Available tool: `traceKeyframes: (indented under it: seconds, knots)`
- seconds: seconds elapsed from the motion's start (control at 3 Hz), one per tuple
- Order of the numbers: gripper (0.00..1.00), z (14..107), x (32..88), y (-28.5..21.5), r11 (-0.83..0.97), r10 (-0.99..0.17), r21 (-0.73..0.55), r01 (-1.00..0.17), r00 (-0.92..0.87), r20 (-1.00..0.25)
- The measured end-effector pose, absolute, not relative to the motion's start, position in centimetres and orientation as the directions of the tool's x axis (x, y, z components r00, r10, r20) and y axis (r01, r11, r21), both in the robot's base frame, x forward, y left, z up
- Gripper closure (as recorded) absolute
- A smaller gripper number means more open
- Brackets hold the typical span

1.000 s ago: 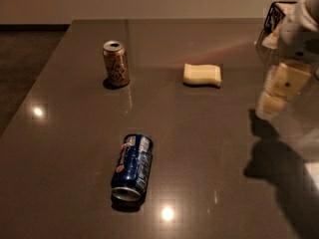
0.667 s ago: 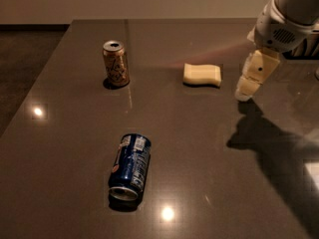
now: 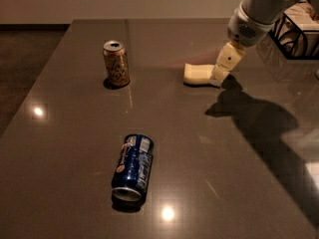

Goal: Move sponge near orange can

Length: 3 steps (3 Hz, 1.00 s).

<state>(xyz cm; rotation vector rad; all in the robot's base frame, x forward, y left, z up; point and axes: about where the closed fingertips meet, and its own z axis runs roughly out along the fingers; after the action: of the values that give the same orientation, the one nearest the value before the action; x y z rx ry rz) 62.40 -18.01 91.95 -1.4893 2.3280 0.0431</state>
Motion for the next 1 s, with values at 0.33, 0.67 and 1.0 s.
traceKeyframes:
  seconds: [0.33, 0.67, 1.0]
  knots:
    - [0.0, 89.5, 64.7, -17.5, 0.469, -0.855, -0.142, -0.872, -0.408, -0.322]
    - [0.0, 87.9, 65.9, -17.1, 0.488, -0.842, -0.121, -0.864, -0.43, -0.327]
    - [0.0, 86.7, 66.7, -16.9, 0.496, -0.837, -0.108, -0.861, -0.441, -0.324]
